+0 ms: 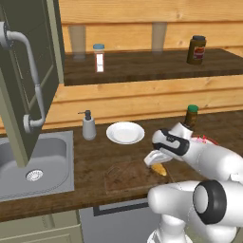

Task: From the different types of pastries on the counter, select a croissant and place it on the cutting board. Then retrieve a jar of jam from the cabinet and place it alongside the croissant on the cutting board.

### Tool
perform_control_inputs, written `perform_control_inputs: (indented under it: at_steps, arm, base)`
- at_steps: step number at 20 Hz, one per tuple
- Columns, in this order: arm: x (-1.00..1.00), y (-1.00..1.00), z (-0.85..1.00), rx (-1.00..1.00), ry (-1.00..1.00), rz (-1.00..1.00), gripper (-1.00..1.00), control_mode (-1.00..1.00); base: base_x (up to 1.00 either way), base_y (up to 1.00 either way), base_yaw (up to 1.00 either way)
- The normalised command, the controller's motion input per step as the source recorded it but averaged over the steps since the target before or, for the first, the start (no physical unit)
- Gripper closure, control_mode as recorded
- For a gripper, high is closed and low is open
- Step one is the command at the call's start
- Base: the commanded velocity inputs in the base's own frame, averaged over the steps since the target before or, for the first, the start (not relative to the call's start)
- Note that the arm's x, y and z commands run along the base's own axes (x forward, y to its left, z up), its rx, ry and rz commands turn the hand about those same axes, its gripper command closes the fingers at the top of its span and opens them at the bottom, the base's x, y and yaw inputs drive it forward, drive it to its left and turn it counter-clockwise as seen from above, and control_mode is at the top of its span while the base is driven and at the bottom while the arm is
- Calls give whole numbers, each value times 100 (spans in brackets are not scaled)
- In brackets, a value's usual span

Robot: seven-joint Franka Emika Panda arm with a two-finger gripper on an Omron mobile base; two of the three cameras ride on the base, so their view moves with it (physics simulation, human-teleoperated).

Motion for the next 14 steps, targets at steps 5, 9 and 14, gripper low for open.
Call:
perform_control_inputs:
  at_steps: [5, 9, 14]
  arm:
    - [-33, 0, -33, 0, -5, -2, -100, -100]
    - [-7, 0, -3, 2, -3, -4, -100, -100]
    - [0, 4, 88, 22, -2, -3, -100, -100]
  base:
    - [0, 0, 0]
    - [0, 0, 0]
    - [0, 0, 0]
